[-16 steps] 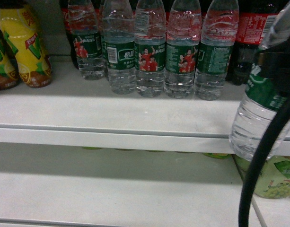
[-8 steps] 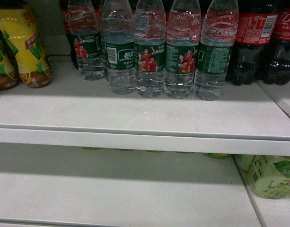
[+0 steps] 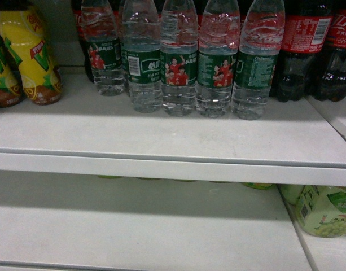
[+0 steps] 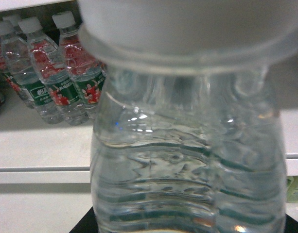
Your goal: Move water from second to third shelf
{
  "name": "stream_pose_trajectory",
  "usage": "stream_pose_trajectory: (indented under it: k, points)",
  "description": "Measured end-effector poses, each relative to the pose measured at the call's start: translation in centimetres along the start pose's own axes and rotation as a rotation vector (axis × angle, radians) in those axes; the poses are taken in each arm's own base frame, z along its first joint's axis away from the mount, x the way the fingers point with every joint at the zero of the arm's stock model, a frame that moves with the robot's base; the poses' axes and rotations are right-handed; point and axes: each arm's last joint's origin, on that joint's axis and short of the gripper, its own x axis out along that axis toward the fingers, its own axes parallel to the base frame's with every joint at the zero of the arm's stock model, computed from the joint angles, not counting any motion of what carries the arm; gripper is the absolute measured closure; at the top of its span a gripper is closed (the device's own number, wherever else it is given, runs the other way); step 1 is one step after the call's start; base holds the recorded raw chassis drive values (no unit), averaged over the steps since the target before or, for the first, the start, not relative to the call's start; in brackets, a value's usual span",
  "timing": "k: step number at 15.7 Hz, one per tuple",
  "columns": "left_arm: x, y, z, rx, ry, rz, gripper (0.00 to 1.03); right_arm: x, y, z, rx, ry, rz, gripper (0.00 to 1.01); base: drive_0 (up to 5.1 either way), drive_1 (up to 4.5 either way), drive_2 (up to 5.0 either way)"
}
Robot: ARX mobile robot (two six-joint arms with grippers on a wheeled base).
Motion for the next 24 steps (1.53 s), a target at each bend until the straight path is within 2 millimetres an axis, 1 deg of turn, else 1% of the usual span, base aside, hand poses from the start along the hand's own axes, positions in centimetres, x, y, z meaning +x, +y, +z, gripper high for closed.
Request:
stream_pose_trajectory:
  k: [24]
  points:
    - [0.00, 0.00, 0.00, 0.000, 0.000, -0.002, 0.05, -0.04, 0.11, 0.04, 0.015, -0.005, -0.001, 0.58, 0.0, 0.00, 0.0]
